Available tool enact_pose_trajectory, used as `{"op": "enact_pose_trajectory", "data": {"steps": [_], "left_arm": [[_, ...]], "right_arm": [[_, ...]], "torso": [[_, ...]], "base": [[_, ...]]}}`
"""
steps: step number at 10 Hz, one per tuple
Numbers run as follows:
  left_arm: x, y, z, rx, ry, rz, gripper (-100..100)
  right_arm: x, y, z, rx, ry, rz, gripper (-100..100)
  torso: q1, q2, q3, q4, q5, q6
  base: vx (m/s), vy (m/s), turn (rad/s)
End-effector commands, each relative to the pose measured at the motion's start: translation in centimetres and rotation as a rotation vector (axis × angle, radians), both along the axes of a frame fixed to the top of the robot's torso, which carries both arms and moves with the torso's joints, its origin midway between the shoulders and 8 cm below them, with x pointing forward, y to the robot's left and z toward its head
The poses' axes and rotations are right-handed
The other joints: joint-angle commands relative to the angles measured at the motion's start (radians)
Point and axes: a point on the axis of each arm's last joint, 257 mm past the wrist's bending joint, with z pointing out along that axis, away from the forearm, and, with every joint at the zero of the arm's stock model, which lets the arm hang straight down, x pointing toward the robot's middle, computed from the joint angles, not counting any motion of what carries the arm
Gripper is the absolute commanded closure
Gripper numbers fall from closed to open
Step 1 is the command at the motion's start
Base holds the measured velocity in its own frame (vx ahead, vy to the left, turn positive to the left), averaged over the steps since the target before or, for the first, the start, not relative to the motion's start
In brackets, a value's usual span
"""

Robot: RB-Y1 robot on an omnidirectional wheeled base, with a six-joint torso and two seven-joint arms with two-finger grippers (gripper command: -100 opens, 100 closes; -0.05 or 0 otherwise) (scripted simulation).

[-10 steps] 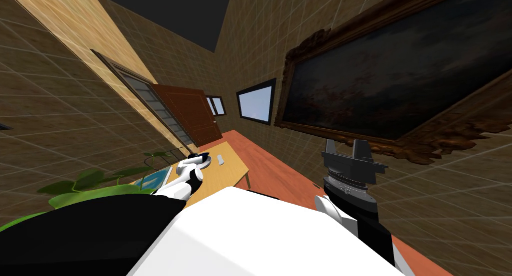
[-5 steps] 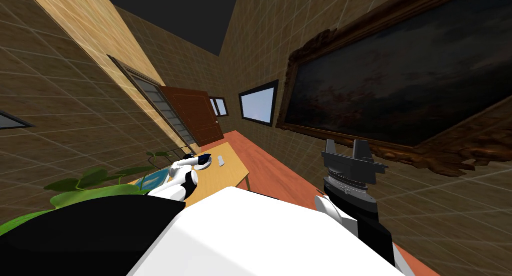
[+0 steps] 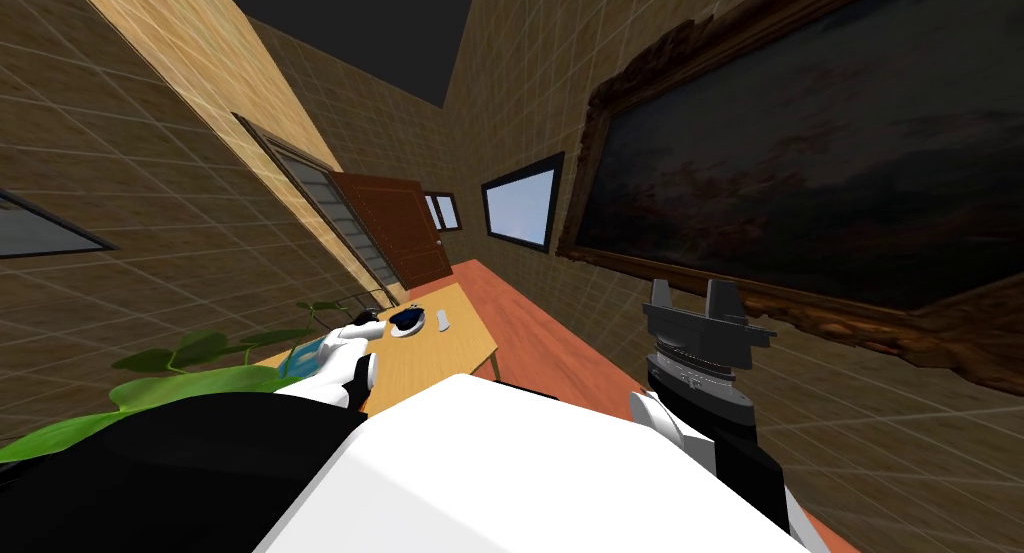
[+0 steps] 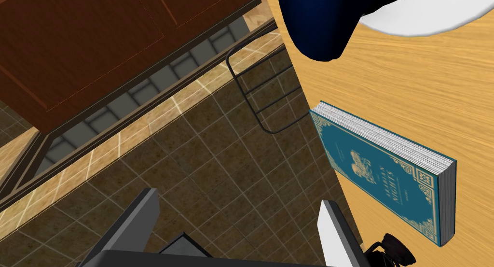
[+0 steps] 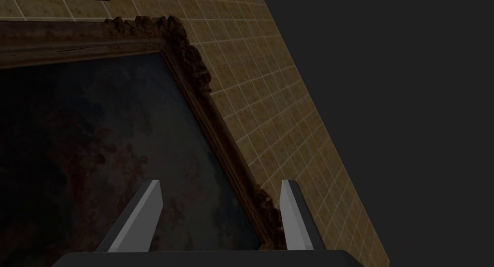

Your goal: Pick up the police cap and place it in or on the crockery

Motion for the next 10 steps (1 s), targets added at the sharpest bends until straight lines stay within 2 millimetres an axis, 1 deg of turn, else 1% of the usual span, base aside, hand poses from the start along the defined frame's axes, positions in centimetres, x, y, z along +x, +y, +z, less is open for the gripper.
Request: {"op": "enact_pose_trajectory", "data": {"steps": [1, 6, 7, 10], "left_arm": [[-0.2, -0.2, -0.2, 0.000, 0.010, -0.004, -100], [-0.2, -0.2, -0.2, 0.000, 0.010, -0.004, -100], [-0.3, 0.4, 0.9, -0.005, 0.014, 0.014, -100], [-0.3, 1.2, 2.3, -0.013, 0.019, 0.037, -100]], "right_arm": [[0.0, 0.0, 0.0, 0.000, 0.000, 0.000, 0], [0.0, 0.0, 0.0, 0.000, 0.000, 0.000, 0], [0.0, 0.0, 0.0, 0.000, 0.000, 0.000, 0], [0.0, 0.0, 0.0, 0.000, 0.000, 0.000, 0]], "torso": [[0.000, 0.000, 0.000, 0.000, 0.000, 0.000], [0.000, 0.000, 0.000, 0.000, 0.000, 0.000], [0.000, 0.000, 0.000, 0.000, 0.000, 0.000], [0.001, 0.005, 0.003, 0.001, 0.000, 0.000]], "base": [[-0.011, 0.015, -0.043], [0.000, 0.000, 0.001], [-0.042, 0.009, -0.111], [-0.076, 0.012, -0.103]]}}
